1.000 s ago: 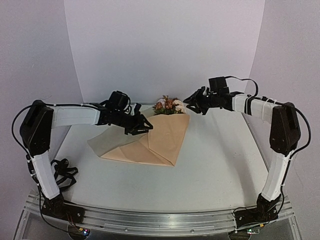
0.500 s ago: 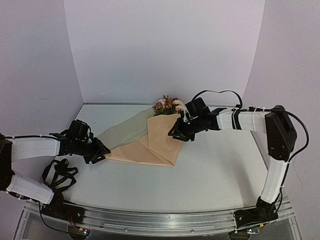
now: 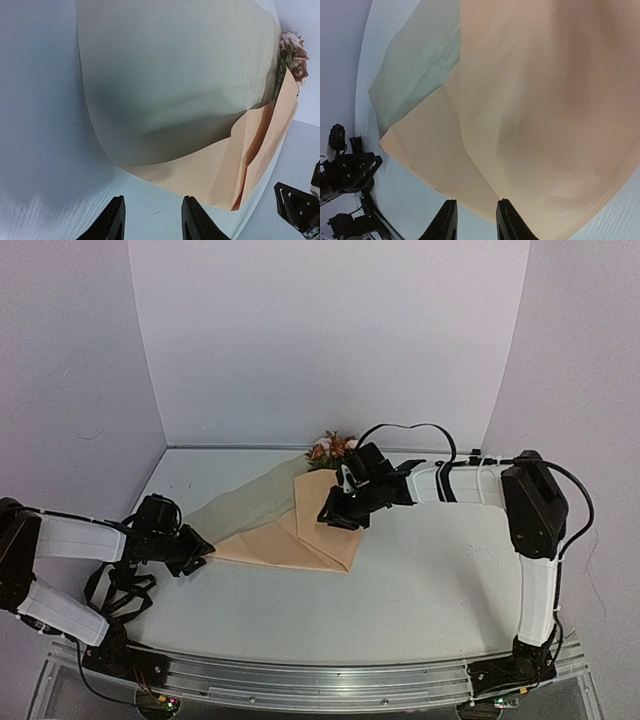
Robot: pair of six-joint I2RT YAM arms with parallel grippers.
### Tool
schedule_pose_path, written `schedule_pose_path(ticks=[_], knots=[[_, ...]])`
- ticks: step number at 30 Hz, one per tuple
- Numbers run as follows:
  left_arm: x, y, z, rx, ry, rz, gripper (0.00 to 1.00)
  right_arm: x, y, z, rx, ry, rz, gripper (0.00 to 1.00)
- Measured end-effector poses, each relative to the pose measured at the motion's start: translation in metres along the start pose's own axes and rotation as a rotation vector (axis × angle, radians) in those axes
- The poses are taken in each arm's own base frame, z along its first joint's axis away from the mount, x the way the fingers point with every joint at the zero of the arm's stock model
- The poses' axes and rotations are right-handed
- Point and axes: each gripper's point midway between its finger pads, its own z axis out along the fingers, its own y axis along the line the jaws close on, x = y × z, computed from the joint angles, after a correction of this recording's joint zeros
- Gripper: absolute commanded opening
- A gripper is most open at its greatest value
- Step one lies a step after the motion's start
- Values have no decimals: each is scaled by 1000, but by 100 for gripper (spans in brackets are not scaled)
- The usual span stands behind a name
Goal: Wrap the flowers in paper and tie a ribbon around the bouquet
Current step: Pick up the two-thirds-folded wrapping paper from the center of the board.
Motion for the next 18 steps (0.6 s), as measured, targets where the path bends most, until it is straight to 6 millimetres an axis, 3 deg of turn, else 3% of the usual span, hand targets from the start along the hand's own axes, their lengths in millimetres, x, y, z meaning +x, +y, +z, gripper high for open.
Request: schedule_pose_path(ticks=[12,18], knots=[[-9,9,14,-23,-45,-57,32,-1,11,31,-3,21,-8,29],[-14,9,19,-20,-65,-52,22,4,8,44,8,40,5,29]])
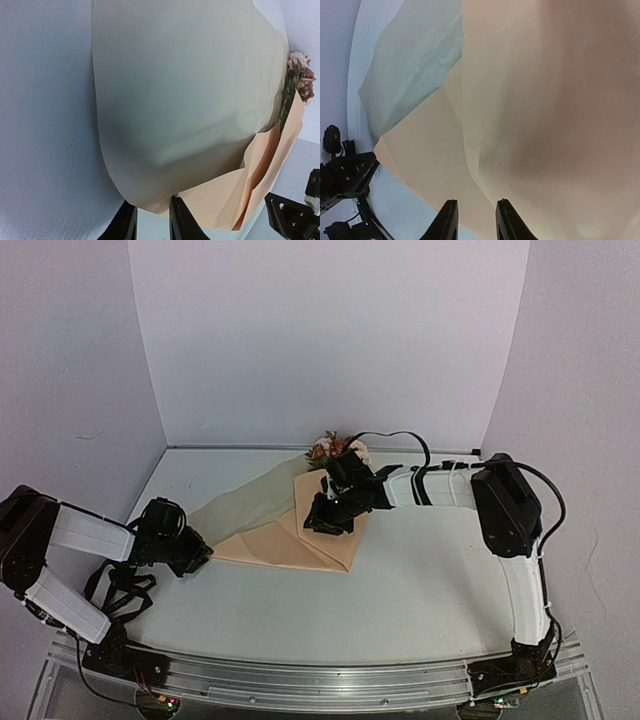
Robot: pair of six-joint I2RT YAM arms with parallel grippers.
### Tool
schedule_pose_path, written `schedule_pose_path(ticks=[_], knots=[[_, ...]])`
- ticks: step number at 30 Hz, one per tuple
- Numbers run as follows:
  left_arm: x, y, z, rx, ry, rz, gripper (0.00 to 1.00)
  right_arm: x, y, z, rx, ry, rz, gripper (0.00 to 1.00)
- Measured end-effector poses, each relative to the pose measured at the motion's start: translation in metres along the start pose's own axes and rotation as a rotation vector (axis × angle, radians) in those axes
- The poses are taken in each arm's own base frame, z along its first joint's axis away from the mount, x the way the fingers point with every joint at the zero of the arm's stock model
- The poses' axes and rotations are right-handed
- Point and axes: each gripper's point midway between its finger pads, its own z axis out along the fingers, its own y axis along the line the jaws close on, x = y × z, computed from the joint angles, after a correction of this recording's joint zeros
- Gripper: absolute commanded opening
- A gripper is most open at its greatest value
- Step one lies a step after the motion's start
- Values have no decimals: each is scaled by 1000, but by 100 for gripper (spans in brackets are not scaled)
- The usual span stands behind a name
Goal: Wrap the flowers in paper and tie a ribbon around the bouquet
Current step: Pick up the two-thirds-folded wrapping paper from the center of the board.
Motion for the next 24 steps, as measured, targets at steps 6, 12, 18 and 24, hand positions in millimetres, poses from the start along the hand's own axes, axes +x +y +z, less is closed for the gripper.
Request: schedule_pose_path(ticks=[6,12,18,24], knots=[[-5,-1,1,3,-25,38,11,7,-11,20,22,31,16,29],[-8,-2,-1,3,-45,103,0,12,-21,32,44,54,33,29],[-13,-37,-25,116,-102,217,0,11,-20,37,44,57,40,29],[-1,-98,-48,283,-130,394,0,10,-14,37,40,57,37,28]])
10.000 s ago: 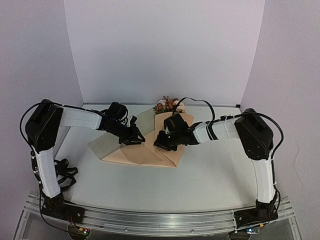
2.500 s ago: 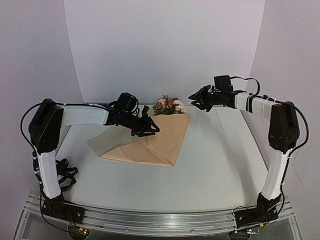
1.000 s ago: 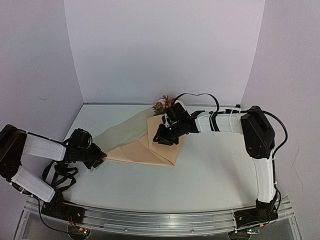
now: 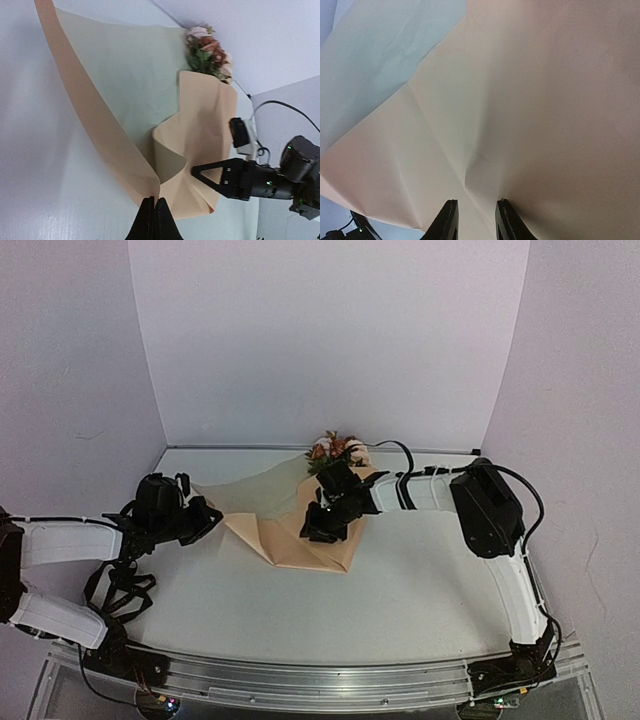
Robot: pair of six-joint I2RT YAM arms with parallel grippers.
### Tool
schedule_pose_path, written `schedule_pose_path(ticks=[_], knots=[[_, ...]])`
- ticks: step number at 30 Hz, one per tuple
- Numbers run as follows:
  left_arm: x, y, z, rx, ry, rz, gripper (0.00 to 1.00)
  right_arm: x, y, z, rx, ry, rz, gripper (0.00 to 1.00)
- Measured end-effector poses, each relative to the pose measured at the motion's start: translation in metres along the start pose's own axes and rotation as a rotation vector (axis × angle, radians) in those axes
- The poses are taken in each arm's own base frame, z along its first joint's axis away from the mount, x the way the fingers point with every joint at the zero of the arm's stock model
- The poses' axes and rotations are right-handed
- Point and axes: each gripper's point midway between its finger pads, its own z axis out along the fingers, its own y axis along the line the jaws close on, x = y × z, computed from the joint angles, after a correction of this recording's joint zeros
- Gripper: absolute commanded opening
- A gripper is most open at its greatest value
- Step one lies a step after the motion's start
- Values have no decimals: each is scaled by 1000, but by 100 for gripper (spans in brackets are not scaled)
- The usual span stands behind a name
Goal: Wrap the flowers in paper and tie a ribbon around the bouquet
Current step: Pick up the two-thirds-folded wrapping paper from the center of the board, then fold the two-thirds-folded wrapping paper at the center of the board.
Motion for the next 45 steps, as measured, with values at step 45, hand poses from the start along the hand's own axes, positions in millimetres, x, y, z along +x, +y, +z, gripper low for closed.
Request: schedule_pose_path(ticks=[45], knots=[[50,-123,62,351,275,264,0,35,-75,-98,268,-56,-7,41]])
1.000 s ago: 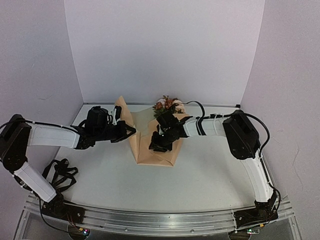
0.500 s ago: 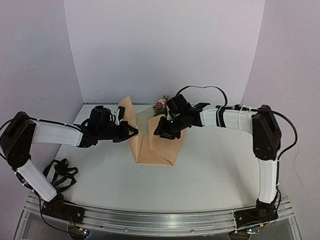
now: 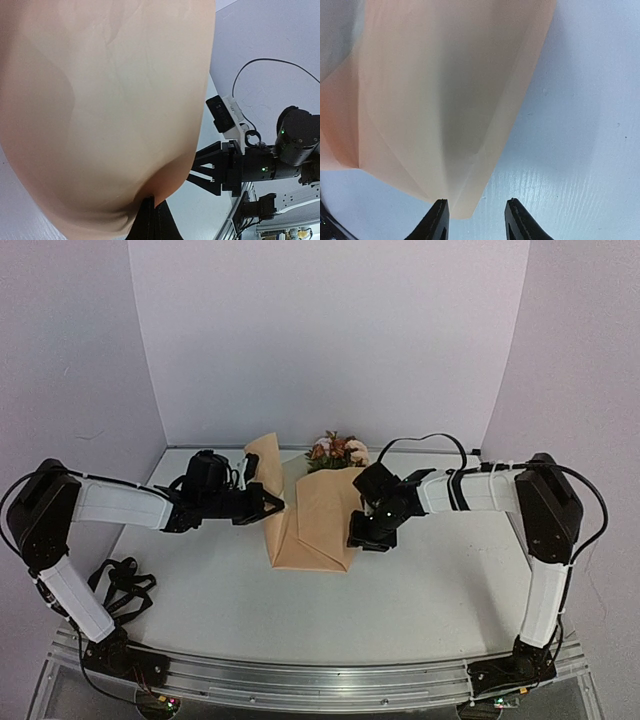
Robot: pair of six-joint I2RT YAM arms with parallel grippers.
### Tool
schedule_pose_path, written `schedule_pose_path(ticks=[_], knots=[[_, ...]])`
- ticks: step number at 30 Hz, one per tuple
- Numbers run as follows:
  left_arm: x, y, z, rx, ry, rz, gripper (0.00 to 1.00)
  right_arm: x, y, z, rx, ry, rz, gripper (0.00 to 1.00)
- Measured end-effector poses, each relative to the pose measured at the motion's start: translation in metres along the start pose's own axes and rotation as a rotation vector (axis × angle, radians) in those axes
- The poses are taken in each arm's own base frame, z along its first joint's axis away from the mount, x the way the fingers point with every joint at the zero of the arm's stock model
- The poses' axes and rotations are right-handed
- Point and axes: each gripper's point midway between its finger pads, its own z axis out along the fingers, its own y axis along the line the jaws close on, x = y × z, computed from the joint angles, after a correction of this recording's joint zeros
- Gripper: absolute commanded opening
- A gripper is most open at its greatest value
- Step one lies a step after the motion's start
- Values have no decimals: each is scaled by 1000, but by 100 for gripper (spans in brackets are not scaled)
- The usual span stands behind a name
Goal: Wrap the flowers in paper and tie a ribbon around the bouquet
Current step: Fold the two-thirds-folded wrapping paper at the center of the board.
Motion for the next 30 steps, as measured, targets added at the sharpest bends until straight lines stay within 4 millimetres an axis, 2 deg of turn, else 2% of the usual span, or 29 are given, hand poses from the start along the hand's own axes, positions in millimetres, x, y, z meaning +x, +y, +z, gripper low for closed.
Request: schedule_pose_path(ticks=[3,11,19,30], knots=[[0,-3,3,12,8,3,0,5,-6,11,21,21,1,36],[-9,-22,15,55,16,26,0,14,-16,31,59,58,3,35],[-17,-40,23,96,16,41,0,10,-13,33,54,49,3,39],[-21,-43,24,98,14,20,0,1,-4,28,41,22,-3,39]])
